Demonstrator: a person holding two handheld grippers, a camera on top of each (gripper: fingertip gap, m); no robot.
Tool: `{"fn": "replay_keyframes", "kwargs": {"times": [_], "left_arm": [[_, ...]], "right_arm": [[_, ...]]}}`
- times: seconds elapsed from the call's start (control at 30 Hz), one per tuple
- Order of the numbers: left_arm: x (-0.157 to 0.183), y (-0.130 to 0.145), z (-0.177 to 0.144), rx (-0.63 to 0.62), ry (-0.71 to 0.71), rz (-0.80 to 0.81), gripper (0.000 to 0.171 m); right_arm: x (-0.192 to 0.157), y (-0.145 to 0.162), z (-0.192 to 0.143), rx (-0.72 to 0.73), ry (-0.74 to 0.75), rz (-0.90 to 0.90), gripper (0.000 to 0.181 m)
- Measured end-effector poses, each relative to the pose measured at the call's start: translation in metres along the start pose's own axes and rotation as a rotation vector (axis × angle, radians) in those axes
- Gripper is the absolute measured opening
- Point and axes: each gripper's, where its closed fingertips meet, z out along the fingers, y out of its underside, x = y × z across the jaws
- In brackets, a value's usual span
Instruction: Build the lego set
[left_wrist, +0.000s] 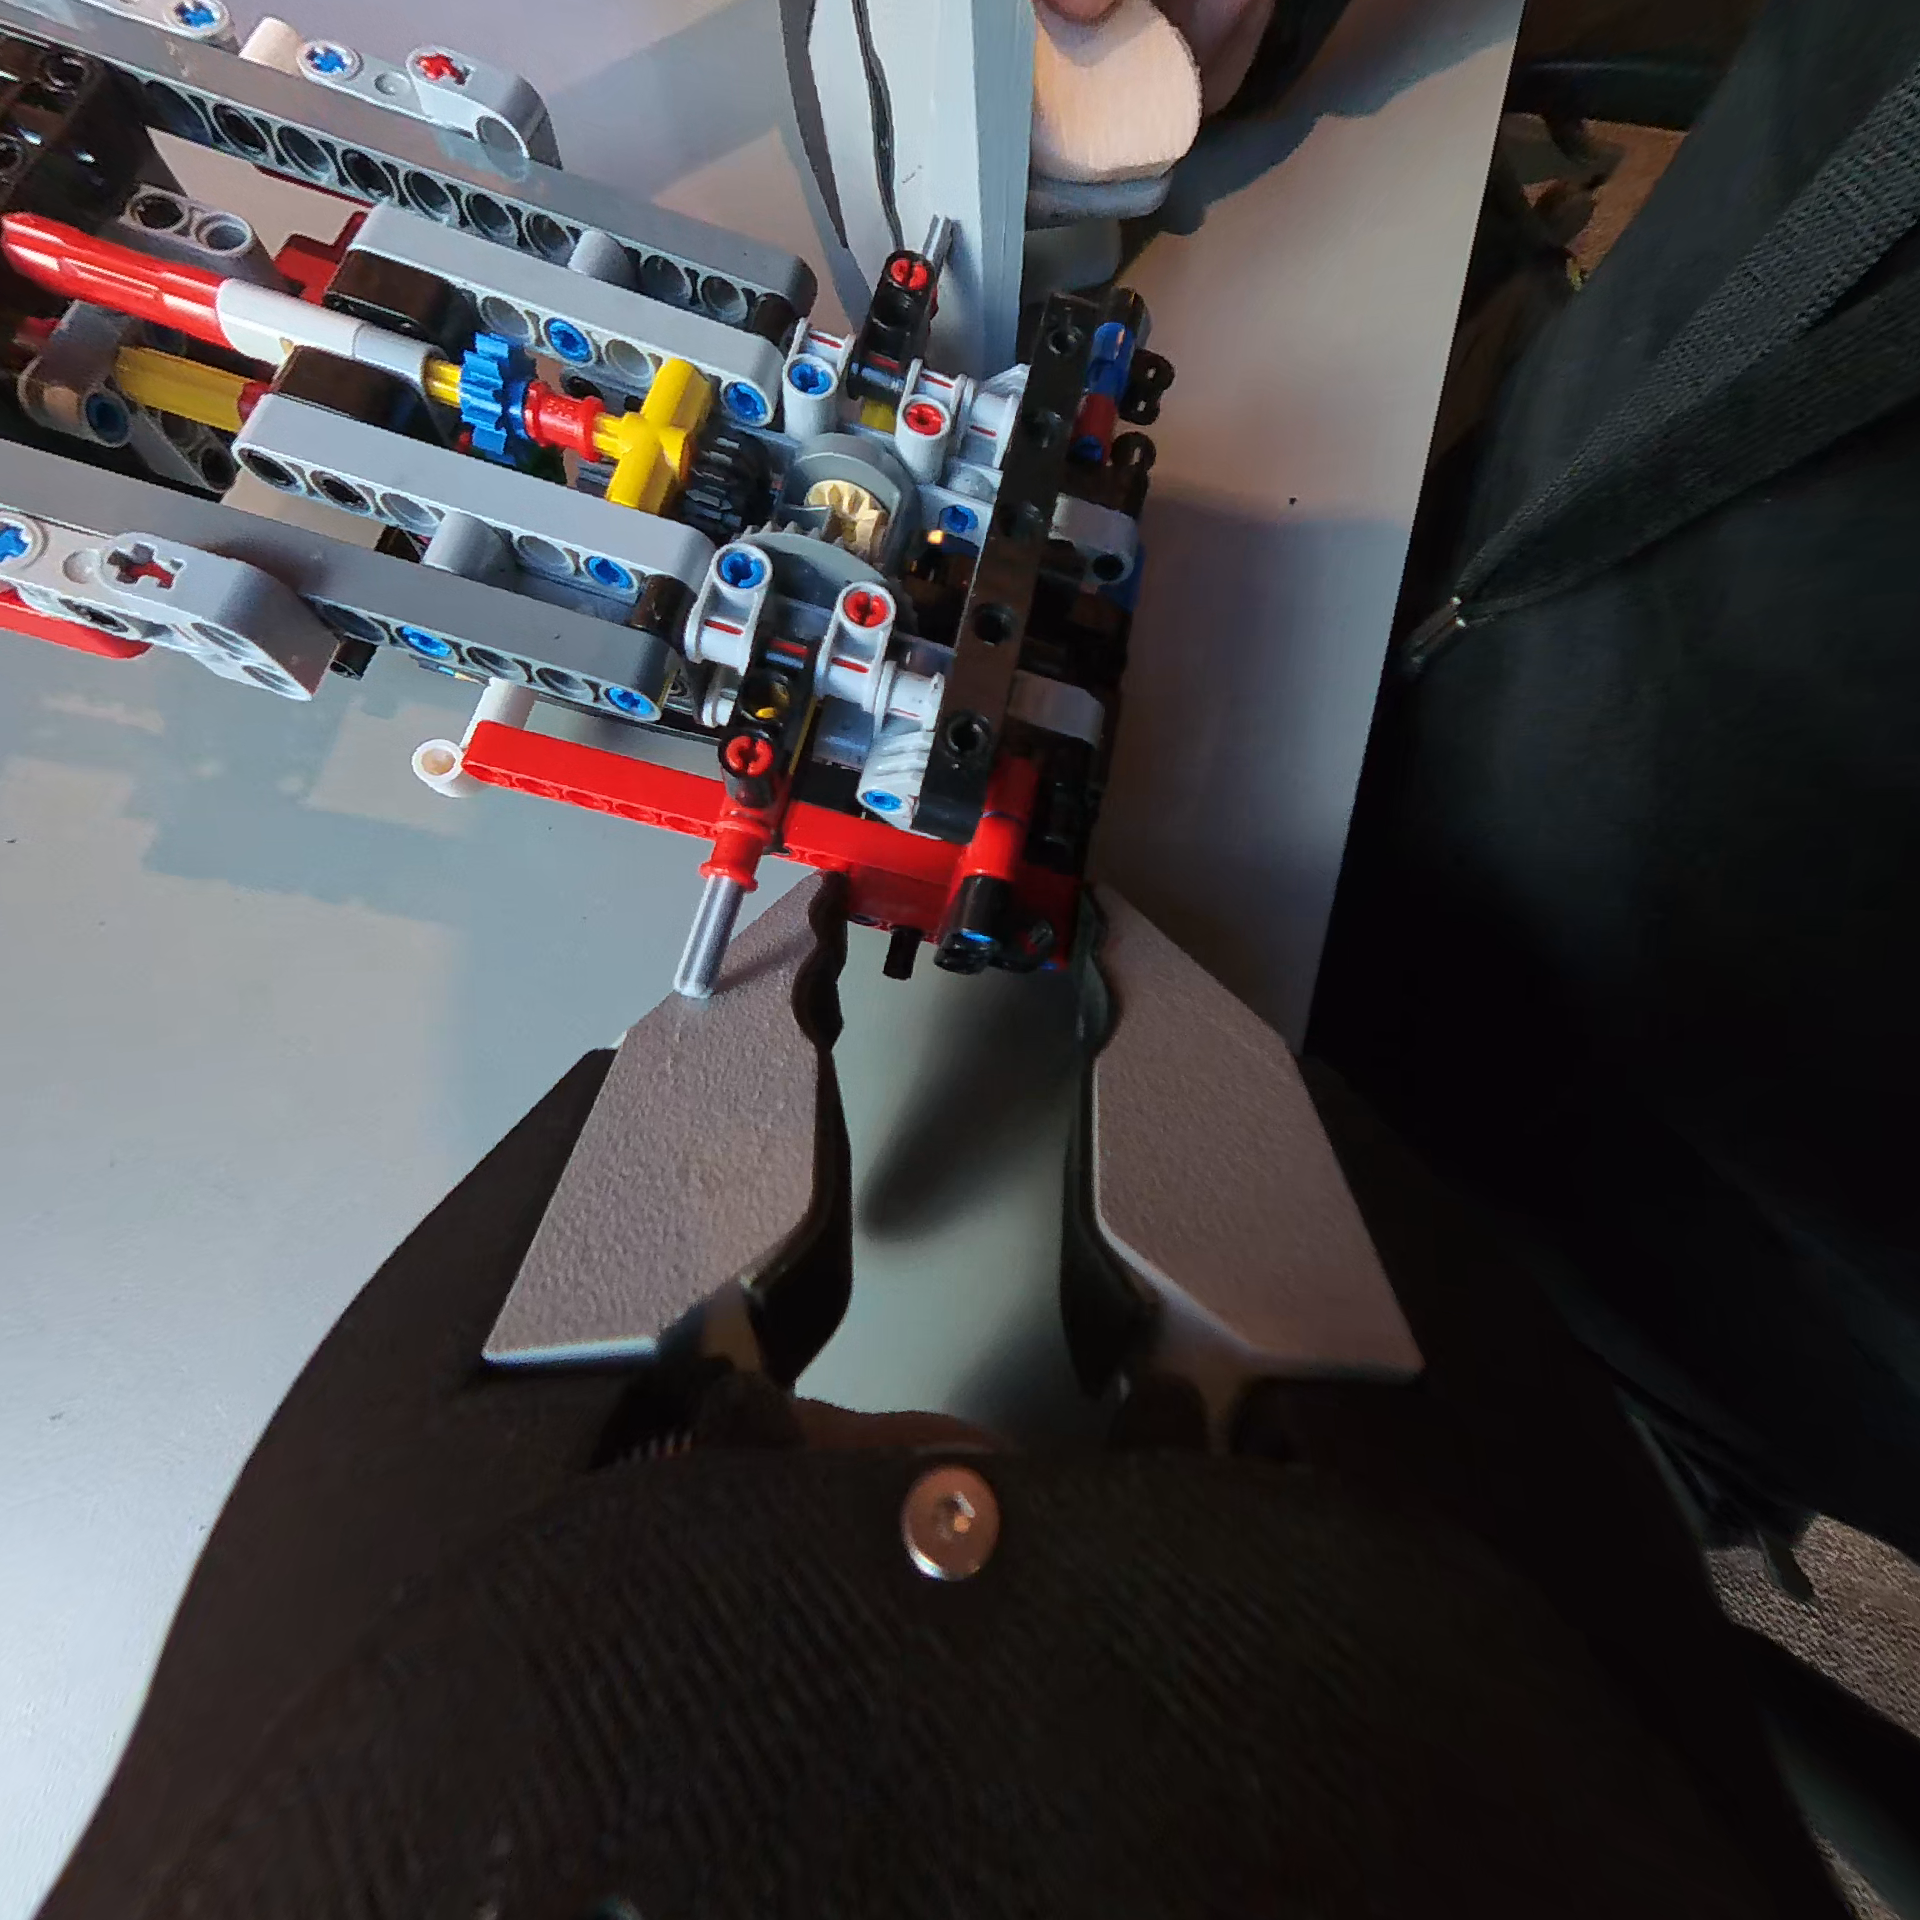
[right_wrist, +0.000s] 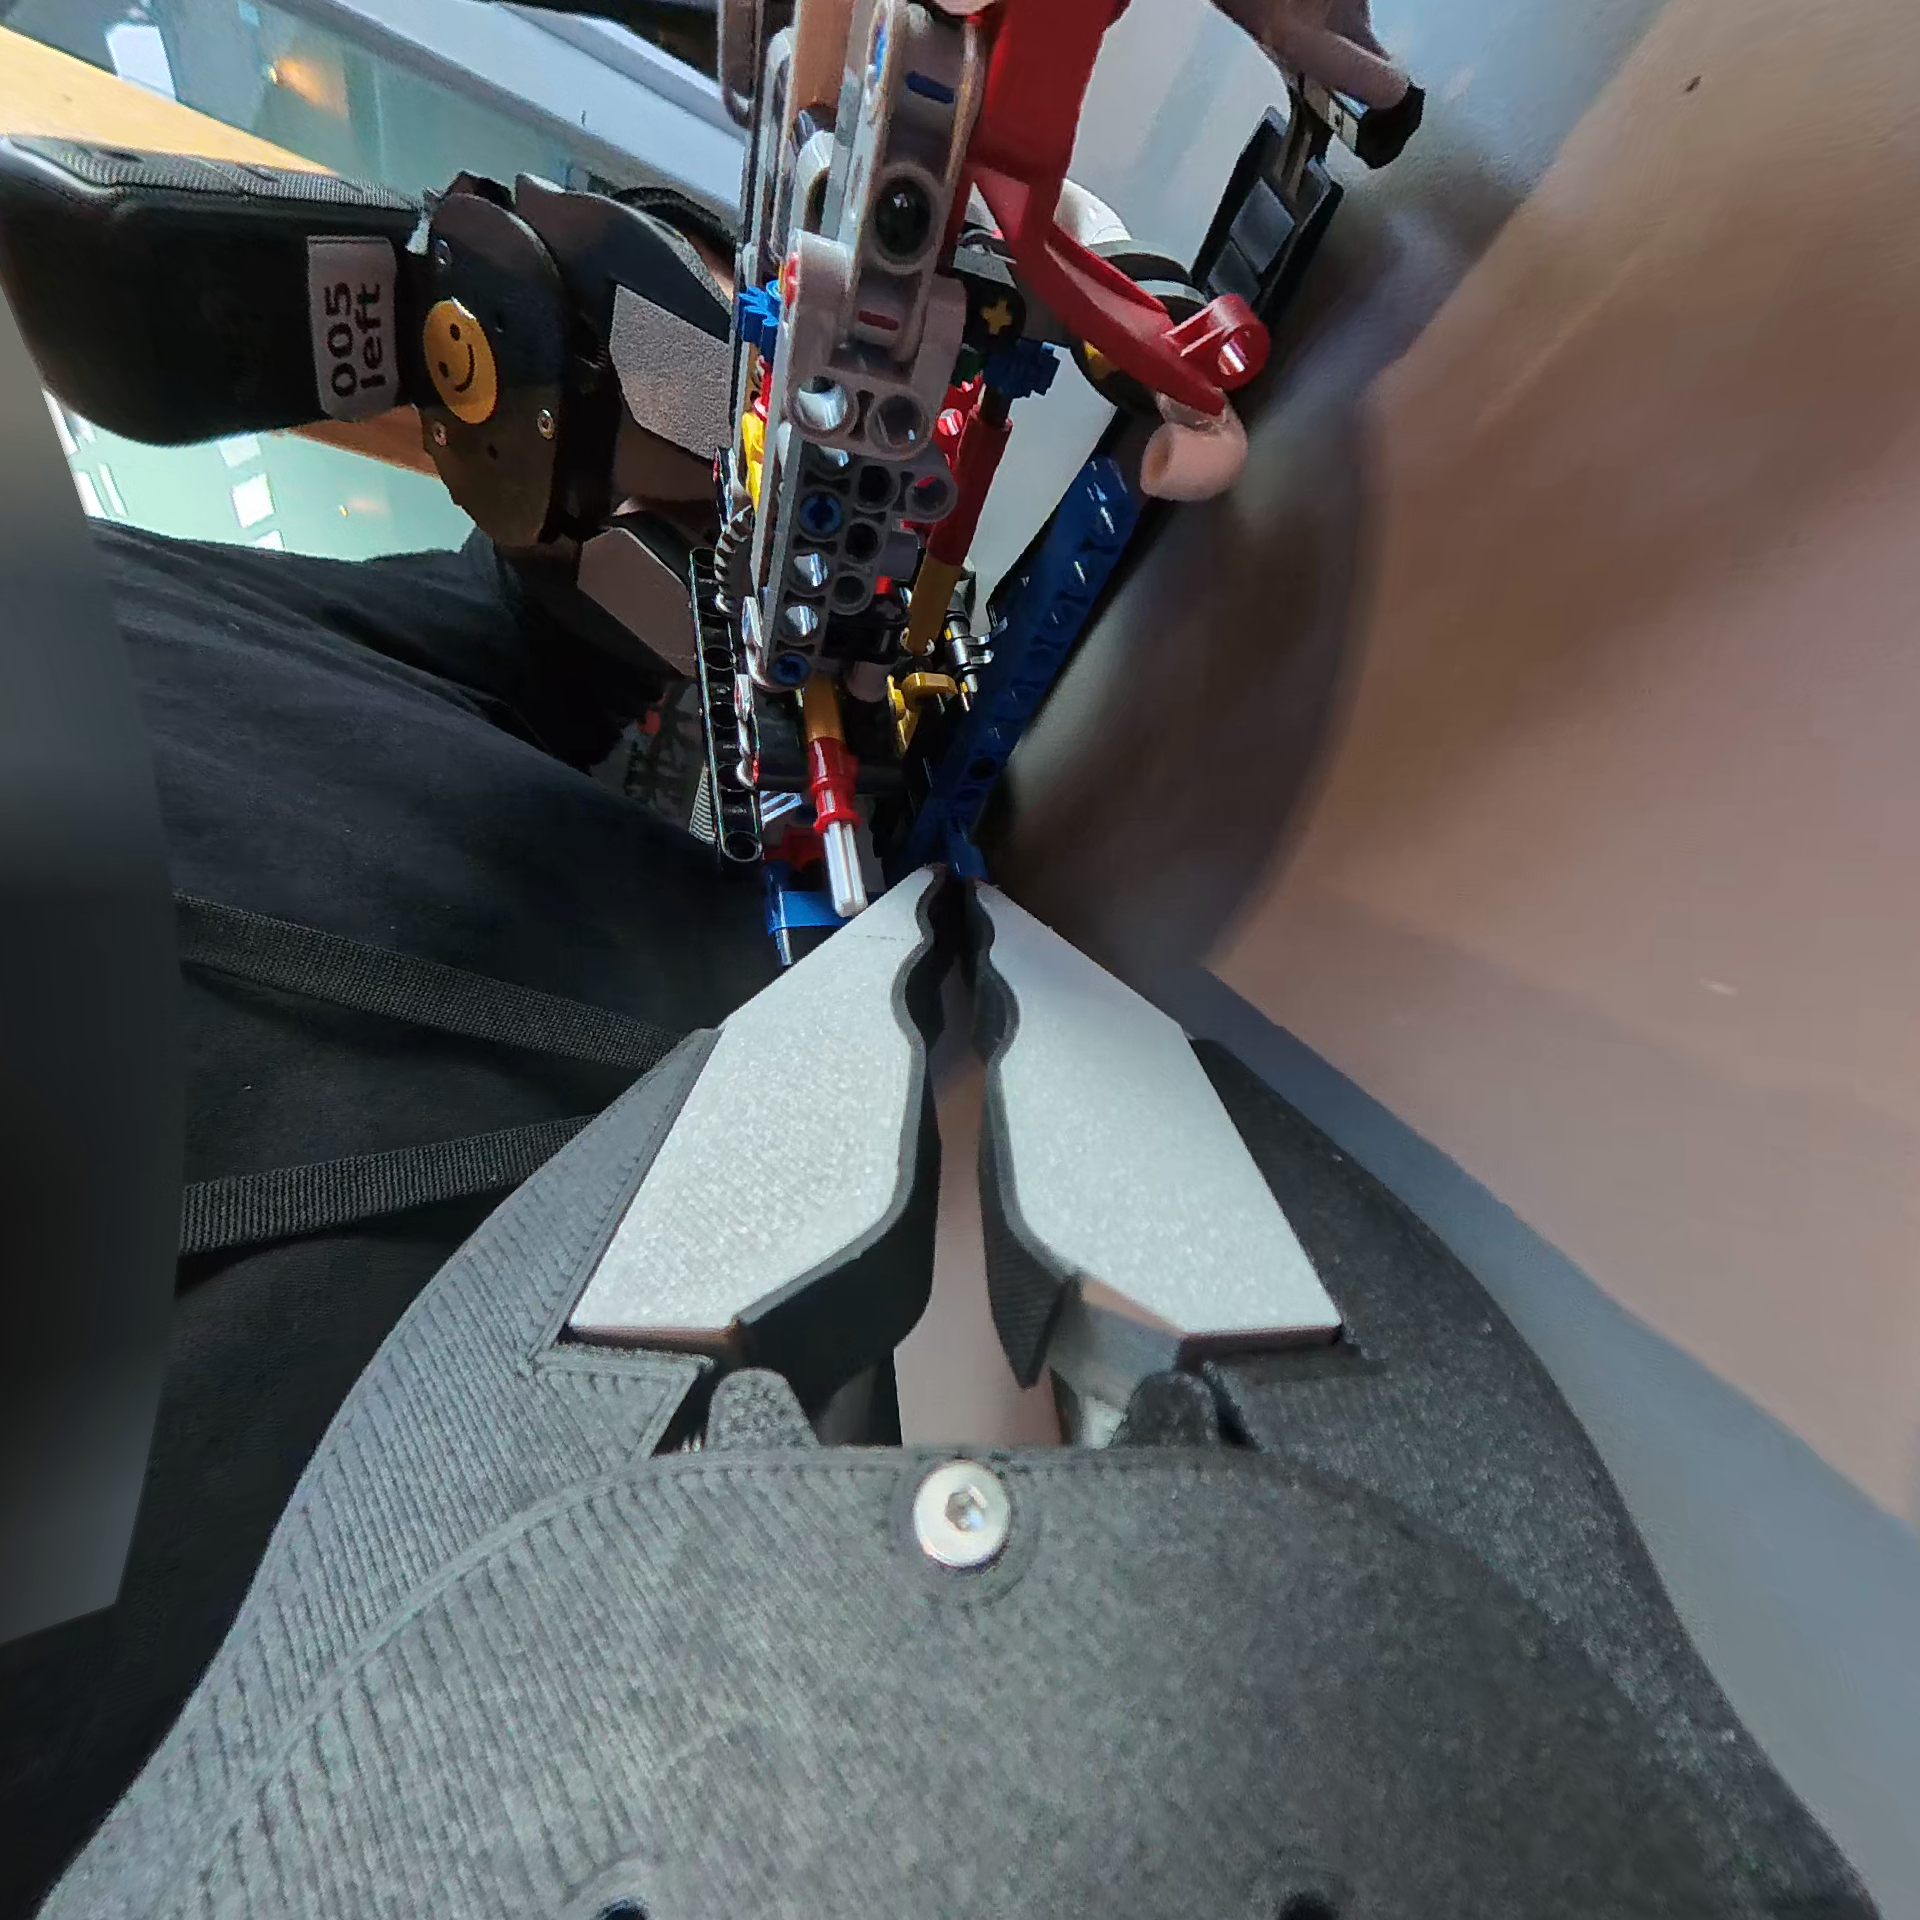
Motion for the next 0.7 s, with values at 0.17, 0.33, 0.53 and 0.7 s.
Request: {"fn": "replay_keyframes", "kwargs": {"times": [0.17,0.33,0.53,0.7], "left_arm": [[0.0003,-0.0005,0.001,0.005,-0.014,0.017,0.041],[-0.0024,-0.0043,-0.001,0.028,0.007,-0.016,0.041],[-0.0014,-0.0034,-0.0005,0.025,0.004,-0.022,0.041],[-0.0019,-0.0037,-0.0032,0.038,0.02,-0.037,0.041]], "right_arm": [[-0.0049,0.003,-0.0058,0.02,-0.018,0.02,0.0],[-0.0036,0.0054,-0.0026,-0.011,0.005,0.016,0.005],[-0.0055,0.004,-0.0009,0.0,-0.035,0.059,0.003],[-0.0093,0.0036,-0.0001,0.002,-0.062,0.075,0.004]]}}
